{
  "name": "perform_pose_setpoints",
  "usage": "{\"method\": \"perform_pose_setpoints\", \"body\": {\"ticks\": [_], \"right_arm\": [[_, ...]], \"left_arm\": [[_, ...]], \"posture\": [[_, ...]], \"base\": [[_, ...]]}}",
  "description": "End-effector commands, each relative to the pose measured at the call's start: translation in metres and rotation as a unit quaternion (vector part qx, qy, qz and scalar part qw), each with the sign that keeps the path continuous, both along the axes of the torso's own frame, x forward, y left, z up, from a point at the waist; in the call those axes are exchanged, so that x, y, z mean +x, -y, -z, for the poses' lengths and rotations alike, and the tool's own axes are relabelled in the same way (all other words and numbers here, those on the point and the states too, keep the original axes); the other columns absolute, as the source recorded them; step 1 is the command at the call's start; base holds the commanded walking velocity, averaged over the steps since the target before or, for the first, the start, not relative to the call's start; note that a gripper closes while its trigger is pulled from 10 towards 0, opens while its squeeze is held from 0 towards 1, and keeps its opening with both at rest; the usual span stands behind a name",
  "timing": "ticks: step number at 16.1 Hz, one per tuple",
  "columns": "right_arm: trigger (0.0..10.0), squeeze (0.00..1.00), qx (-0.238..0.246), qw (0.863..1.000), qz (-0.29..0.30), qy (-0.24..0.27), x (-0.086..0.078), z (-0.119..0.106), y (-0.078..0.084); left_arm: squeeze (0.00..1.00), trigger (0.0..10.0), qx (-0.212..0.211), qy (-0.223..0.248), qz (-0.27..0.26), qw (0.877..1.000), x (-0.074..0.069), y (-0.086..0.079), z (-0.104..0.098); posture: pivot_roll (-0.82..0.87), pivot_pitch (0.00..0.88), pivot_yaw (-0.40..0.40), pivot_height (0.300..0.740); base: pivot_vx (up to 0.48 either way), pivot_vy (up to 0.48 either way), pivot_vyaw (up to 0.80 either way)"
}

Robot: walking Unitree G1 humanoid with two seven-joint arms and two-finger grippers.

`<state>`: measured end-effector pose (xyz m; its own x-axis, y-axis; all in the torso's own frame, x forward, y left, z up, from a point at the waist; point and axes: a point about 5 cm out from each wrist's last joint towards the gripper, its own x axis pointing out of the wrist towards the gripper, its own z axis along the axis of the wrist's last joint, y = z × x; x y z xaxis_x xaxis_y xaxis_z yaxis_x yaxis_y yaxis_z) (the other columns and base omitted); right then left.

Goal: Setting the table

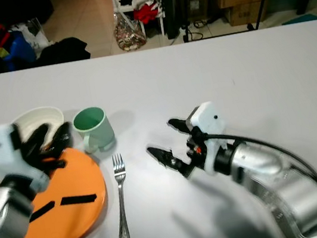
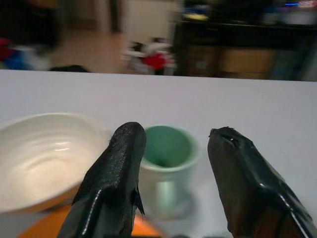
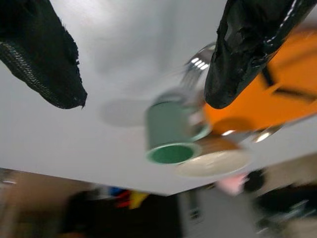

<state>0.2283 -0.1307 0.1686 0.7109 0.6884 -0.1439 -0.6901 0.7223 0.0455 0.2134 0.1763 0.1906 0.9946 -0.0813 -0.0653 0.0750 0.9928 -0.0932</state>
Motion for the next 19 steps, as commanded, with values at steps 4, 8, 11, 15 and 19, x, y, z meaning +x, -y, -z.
{"method": "perform_pose_setpoints", "body": {"ticks": [4, 8, 11, 15, 19], "right_arm": [[10.0, 0.00, 0.019, 0.986, 0.168, -0.015, 0.006, 0.019, 0.009], [10.0, 0.00, 0.006, 0.980, 0.197, -0.004, 0.009, 0.021, 0.012], [10.0, 0.00, 0.004, 0.978, 0.207, 0.008, 0.013, 0.020, 0.013], [10.0, 0.00, 0.005, 0.978, 0.206, 0.013, 0.016, 0.019, 0.012], [10.0, 0.00, 0.006, 0.979, 0.201, 0.014, 0.017, 0.020, 0.009]], "left_arm": [[0.00, 10.0, 0.090, -0.003, 0.003, 0.996, -0.004, 0.008, 0.008], [0.00, 10.0, 0.106, 0.004, 0.018, 0.994, 0.004, 0.012, 0.015], [0.00, 10.0, 0.112, 0.012, 0.021, 0.993, 0.008, 0.013, 0.016], [0.00, 10.0, 0.115, 0.018, 0.019, 0.993, 0.011, 0.013, 0.018], [0.00, 10.0, 0.117, 0.019, 0.018, 0.993, 0.011, 0.013, 0.020]], "posture": [[-0.07, 0.000, 0.090, 0.740], [-0.09, 0.000, 0.106, 0.740], [-0.11, 0.000, 0.114, 0.740], [-0.10, 0.000, 0.113, 0.740], [-0.10, 0.000, 0.111, 0.740]], "base": [[0.000, 0.000, 0.00], [0.000, 0.000, 0.00], [0.000, 0.000, 0.00], [0.000, 0.000, 0.00], [-0.266, 0.000, 0.00]]}}
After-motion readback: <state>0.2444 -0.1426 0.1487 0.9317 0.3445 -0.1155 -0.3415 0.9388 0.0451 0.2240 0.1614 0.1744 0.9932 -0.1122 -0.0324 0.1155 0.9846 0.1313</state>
